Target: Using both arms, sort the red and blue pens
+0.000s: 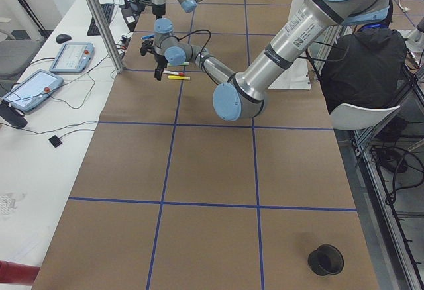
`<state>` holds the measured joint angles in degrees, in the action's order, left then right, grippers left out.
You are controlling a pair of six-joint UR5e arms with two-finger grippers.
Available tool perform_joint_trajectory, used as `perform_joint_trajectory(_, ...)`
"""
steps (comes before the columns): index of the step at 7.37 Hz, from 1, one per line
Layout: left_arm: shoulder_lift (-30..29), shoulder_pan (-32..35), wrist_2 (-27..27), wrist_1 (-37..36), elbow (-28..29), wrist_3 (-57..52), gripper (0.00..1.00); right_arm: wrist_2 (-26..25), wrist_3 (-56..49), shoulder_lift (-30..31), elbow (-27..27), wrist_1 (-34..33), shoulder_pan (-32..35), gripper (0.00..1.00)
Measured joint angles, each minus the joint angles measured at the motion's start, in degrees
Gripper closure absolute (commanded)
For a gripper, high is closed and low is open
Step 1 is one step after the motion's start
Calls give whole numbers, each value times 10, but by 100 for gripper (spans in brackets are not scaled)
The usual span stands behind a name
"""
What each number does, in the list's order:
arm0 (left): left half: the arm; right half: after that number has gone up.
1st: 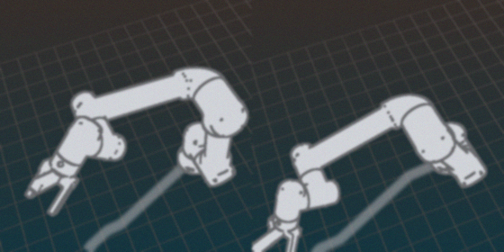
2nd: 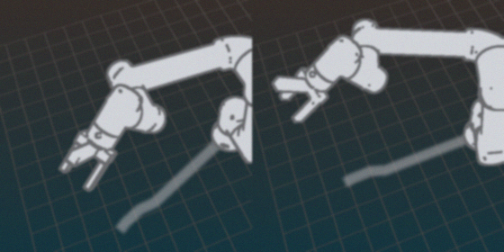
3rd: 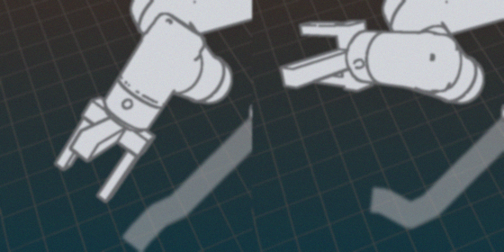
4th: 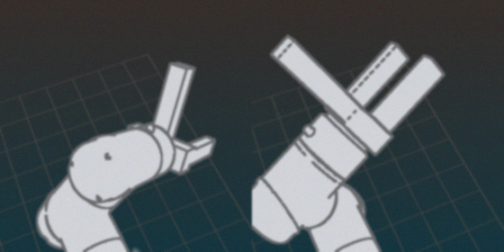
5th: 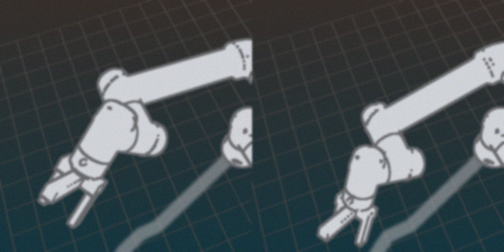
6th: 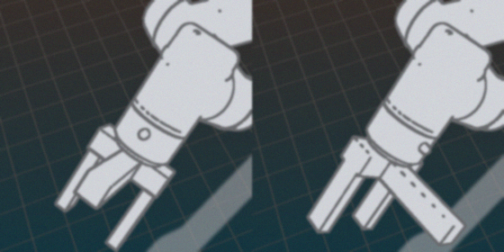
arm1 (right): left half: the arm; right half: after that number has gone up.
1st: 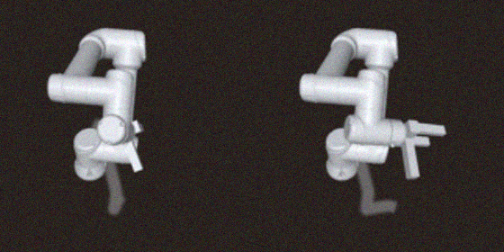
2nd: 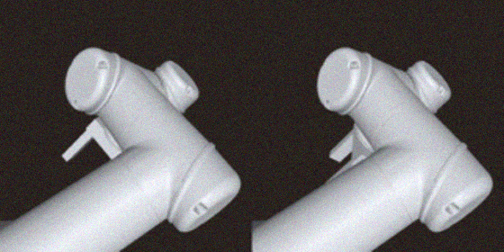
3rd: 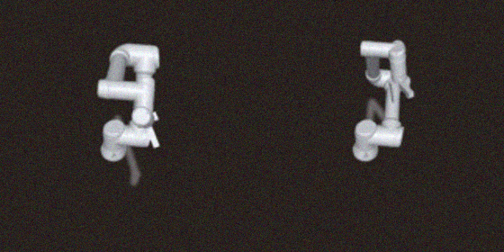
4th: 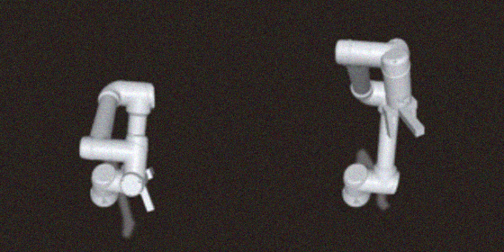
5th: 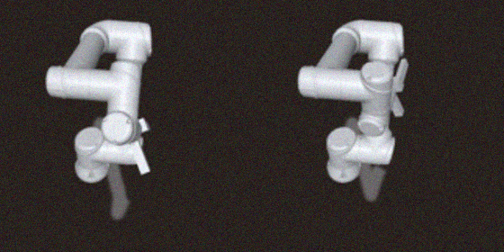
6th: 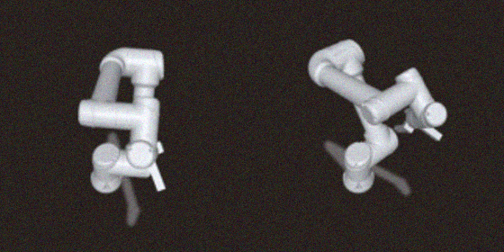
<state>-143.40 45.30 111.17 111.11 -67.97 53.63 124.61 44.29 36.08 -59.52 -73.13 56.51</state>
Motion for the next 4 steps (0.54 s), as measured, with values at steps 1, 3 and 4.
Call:
perform_joint_trajectory(1,-25,-23,-18,2,18,22,14,5,-2,10,-1,-1,6,100)
perform_joint_trajectory(3,-42,-61,-56,34,51,36,24,13,-4,19,-1,-1,12,100)
perform_joint_trajectory(4,-45,-76,-78,62,76,37,30,17,-4,22,-1,-1,13,100)
